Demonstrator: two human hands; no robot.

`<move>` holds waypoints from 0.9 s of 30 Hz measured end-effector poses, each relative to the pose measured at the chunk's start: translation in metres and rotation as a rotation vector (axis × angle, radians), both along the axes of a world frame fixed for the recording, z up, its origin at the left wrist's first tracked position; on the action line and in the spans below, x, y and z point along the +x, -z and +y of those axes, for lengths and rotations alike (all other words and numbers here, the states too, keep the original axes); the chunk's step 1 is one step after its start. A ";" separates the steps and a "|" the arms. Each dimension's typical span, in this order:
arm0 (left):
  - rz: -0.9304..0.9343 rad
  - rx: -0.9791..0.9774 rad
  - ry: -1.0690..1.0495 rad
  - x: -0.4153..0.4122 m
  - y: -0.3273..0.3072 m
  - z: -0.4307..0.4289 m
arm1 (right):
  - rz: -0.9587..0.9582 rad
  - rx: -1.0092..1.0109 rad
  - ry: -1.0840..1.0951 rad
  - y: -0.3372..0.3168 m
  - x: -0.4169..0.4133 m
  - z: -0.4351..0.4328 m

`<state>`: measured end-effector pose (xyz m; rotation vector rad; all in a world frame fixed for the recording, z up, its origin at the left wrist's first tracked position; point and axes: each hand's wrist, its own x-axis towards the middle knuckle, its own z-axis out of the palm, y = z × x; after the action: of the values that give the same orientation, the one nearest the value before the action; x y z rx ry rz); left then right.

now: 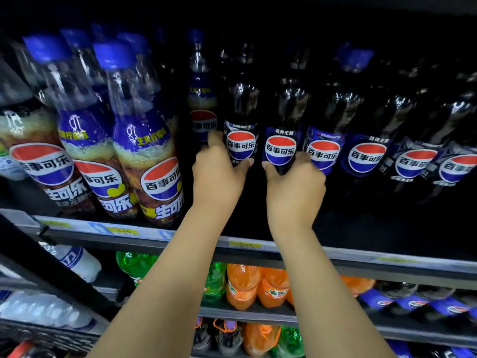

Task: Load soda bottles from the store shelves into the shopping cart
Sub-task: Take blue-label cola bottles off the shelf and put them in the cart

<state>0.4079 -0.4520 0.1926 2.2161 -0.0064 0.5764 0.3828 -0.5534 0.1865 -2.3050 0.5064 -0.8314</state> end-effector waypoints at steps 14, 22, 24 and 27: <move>0.287 0.090 0.019 -0.055 -0.024 0.012 | 0.191 0.194 -0.214 -0.021 -0.039 0.006; 0.203 0.367 0.049 -0.188 -0.005 0.058 | 0.209 -0.225 -0.252 -0.026 -0.145 0.015; 0.246 0.403 0.016 -0.218 0.011 0.079 | 0.227 -0.271 -0.260 -0.012 -0.172 0.027; 0.363 0.479 -0.027 -0.262 0.035 0.114 | 0.281 -0.261 -0.326 0.010 -0.210 0.056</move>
<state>0.1458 -0.3375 0.1577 2.7638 0.0823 0.1864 0.1723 -0.4979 0.1768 -2.6675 0.1330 -0.4383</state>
